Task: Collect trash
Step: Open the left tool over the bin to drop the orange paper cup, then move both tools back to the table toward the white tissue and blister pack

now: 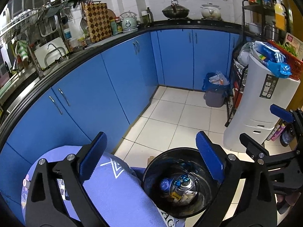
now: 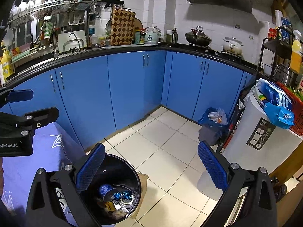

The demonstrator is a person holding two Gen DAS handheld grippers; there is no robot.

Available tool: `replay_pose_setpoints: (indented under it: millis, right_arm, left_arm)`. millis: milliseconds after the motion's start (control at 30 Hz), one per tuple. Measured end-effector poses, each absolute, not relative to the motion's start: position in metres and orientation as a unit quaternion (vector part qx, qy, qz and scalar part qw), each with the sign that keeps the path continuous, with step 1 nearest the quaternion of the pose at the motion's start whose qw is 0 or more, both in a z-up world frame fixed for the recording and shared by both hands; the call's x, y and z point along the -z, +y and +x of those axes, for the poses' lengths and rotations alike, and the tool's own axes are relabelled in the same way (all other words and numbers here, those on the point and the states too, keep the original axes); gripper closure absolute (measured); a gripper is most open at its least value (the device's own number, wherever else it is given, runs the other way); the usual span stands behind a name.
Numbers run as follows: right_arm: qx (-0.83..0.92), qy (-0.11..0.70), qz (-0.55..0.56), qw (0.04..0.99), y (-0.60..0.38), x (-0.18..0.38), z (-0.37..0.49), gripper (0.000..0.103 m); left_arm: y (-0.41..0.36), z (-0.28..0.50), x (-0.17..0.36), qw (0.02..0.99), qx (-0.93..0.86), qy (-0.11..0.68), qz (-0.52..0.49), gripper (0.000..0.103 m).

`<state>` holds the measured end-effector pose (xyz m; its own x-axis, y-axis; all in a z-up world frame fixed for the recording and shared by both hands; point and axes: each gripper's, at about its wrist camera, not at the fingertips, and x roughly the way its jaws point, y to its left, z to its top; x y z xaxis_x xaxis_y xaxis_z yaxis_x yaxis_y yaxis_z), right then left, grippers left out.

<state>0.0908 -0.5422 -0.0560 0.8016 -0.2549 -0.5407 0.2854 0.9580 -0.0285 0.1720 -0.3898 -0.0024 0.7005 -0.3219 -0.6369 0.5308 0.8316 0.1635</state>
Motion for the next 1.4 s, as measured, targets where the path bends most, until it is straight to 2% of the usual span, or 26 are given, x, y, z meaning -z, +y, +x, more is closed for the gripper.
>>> replay_pose_setpoints:
  millis: [267, 633, 1133, 1400]
  right_arm:
    - [0.119, 0.278, 0.012, 0.953, -0.512, 0.044, 0.098, 0.007]
    - [0.022, 0.288, -0.017, 0.957, -0.414, 0.032, 0.115, 0.007]
    - [-0.109, 0.308, -0.083, 0.941, -0.246, 0.039, 0.141, 0.007]
    - [-0.145, 0.338, -0.098, 0.925, -0.194, 0.065, 0.161, 0.007]
  left_arm:
    - [-0.353, 0.174, -0.001, 0.913, 0.213, 0.312, 0.152, 0.009]
    - [-0.239, 0.166, 0.001, 0.928, 0.142, 0.326, 0.113, 0.009]
    - [-0.074, 0.146, 0.029, 0.931, 0.038, 0.357, 0.065, 0.009]
    - [-0.004, 0.142, 0.072, 0.915, -0.001, 0.403, 0.039, 0.009]
